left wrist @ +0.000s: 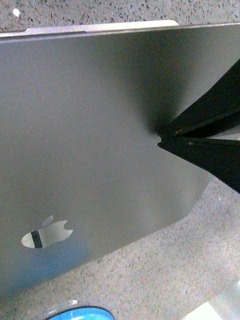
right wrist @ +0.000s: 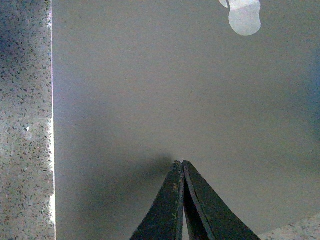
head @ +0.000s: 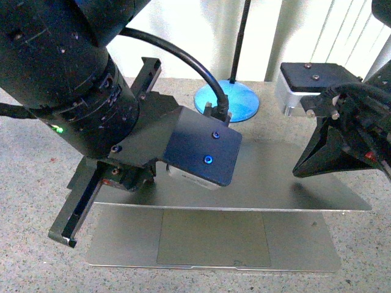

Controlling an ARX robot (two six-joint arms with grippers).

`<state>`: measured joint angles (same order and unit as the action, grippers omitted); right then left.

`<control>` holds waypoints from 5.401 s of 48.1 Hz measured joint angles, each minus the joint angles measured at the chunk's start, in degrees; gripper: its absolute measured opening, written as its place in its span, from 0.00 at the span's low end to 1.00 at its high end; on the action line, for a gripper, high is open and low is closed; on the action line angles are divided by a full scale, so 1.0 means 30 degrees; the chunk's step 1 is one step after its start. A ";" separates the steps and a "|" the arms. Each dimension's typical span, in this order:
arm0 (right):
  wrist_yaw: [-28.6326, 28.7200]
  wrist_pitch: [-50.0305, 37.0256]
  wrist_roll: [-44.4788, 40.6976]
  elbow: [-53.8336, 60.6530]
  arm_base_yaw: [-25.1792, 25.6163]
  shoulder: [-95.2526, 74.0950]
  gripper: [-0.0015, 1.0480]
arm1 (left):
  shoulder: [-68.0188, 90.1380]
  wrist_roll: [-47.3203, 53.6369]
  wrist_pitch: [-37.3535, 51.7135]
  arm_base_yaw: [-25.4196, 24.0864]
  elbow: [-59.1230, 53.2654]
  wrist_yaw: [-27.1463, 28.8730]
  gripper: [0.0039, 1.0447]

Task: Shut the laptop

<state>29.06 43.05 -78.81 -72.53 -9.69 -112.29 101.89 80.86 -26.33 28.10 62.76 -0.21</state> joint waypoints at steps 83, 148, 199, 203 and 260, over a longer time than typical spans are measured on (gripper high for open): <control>0.3293 -0.8094 0.3417 0.3759 -0.0204 0.0918 0.03 | -0.1333 -0.4379 0.7395 -0.0517 -0.2419 -0.3665 0.03; -0.9661 -2.4946 2.5784 1.7099 0.3235 1.9642 0.03 | -1.8557 -2.6469 1.8200 -1.1315 -1.5052 -0.1887 0.03; -0.9661 -2.2323 2.6039 2.4013 0.3235 2.9390 0.03 | -2.7401 -2.6957 1.5344 -0.9362 -2.0400 0.0058 0.03; -0.9668 -2.1799 2.6046 2.4057 0.3235 2.9951 0.03 | -2.8064 -2.6964 1.4783 -0.9362 -2.0400 0.0080 0.03; -0.9661 -1.4375 2.6046 2.4050 0.3235 3.7354 0.19 | -3.3915 -2.6979 0.8786 -0.9362 -2.0393 0.0073 0.09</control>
<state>0.08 -0.08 -0.67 -0.38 0.01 -0.23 0.14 -0.08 0.03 0.01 1.58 0.01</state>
